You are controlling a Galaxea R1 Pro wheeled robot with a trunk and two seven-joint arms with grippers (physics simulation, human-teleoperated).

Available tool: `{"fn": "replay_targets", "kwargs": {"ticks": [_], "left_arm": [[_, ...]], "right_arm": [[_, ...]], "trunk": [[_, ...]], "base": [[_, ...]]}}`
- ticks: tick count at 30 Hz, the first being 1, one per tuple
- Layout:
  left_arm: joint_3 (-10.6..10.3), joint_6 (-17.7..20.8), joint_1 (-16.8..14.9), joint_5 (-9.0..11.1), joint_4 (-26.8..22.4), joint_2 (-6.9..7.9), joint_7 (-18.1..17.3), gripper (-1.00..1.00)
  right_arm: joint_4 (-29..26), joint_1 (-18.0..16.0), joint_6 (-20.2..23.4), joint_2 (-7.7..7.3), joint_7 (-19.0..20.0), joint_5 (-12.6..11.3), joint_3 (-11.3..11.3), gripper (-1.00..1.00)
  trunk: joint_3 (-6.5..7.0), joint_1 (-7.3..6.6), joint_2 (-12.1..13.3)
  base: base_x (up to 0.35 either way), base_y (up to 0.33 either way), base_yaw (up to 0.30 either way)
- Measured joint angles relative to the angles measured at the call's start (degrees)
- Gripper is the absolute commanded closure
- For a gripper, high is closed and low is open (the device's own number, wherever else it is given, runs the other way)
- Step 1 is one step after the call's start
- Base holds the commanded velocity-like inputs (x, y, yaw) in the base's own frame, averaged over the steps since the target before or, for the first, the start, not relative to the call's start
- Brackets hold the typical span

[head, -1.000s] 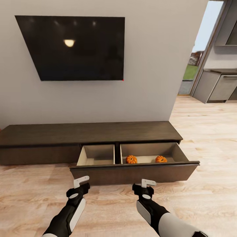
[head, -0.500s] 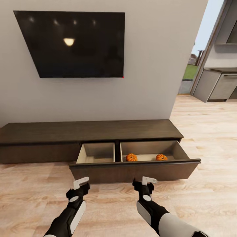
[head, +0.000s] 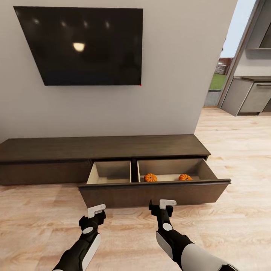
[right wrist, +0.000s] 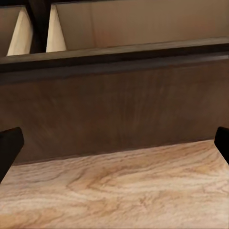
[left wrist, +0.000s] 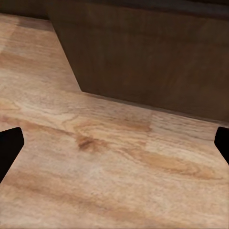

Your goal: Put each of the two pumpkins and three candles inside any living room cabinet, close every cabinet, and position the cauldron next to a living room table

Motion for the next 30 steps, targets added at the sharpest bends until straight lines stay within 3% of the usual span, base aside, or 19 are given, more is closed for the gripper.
{"fn": "replay_targets", "kwargs": {"ticks": [14, 30], "left_arm": [[-0.11, -0.01, 0.00, -0.05, -0.03, 0.03, 0.00, -1.00], [-0.04, -0.09, 0.00, -1.42, 0.00, -0.04, 0.00, -1.00]], "right_arm": [[1.03, 0.00, 0.36, 0.08, 0.36, 0.05, 0.03, -1.00], [1.08, 0.00, 0.52, 0.09, 0.38, 0.11, 0.07, -1.00]], "trunk": [[-2.51, 3.08, -5.62], [-5.21, 6.38, -11.65]], "base": [[0.000, 0.000, 0.000], [0.000, 0.000, 0.000]]}}
